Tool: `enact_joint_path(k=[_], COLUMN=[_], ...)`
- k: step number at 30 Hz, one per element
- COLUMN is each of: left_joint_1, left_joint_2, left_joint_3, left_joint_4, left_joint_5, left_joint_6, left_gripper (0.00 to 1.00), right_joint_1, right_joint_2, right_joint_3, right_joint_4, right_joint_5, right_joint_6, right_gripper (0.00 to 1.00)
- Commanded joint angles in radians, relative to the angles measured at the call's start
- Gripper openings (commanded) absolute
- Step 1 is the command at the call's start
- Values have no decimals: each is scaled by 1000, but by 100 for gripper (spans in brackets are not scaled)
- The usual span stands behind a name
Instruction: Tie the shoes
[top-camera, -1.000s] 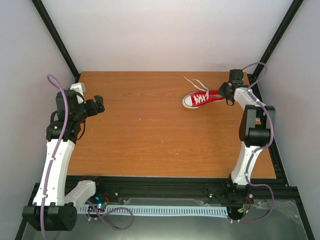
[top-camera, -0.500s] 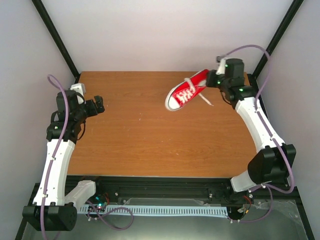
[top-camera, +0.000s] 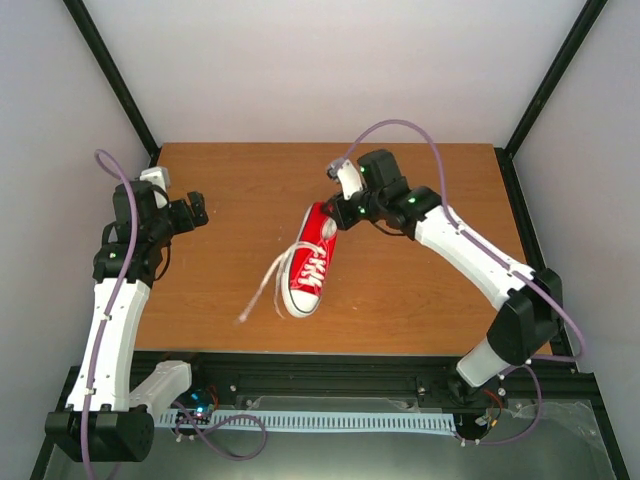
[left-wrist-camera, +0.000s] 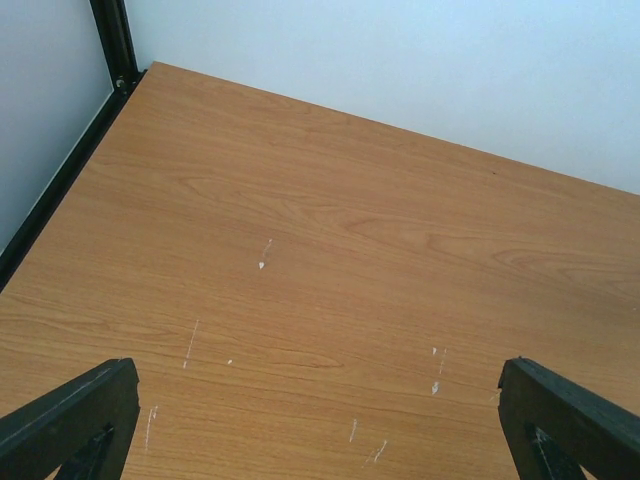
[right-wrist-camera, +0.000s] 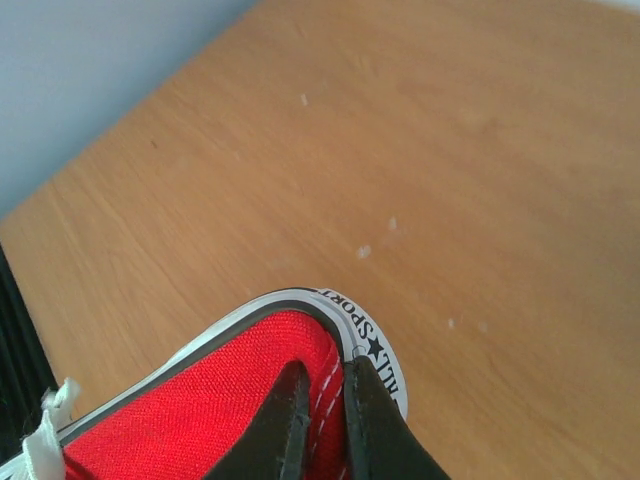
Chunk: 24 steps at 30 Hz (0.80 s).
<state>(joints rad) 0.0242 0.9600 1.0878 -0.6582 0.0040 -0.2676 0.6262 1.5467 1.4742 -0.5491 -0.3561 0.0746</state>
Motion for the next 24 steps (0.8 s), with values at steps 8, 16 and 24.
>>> enact_joint_path(k=[8,16,24], left_joint_1=[0,-1,-12], left_joint_2=[33,49,66], left_joint_3=[-11,-23,-25], left_joint_4=[42,61,68], left_joint_5=[143,202,234], left_joint_6=[27,36,30], left_gripper=[100,100,100], right_joint_1=[18,35,31], right_joint_2=[186,287,380], right_joint_3=[-195,-85,-35], right_joint_4=[12,-38,12], right_joint_5=[76,256,377], right_joint_6=[-53,-167,-219], right_gripper=[3,3,7])
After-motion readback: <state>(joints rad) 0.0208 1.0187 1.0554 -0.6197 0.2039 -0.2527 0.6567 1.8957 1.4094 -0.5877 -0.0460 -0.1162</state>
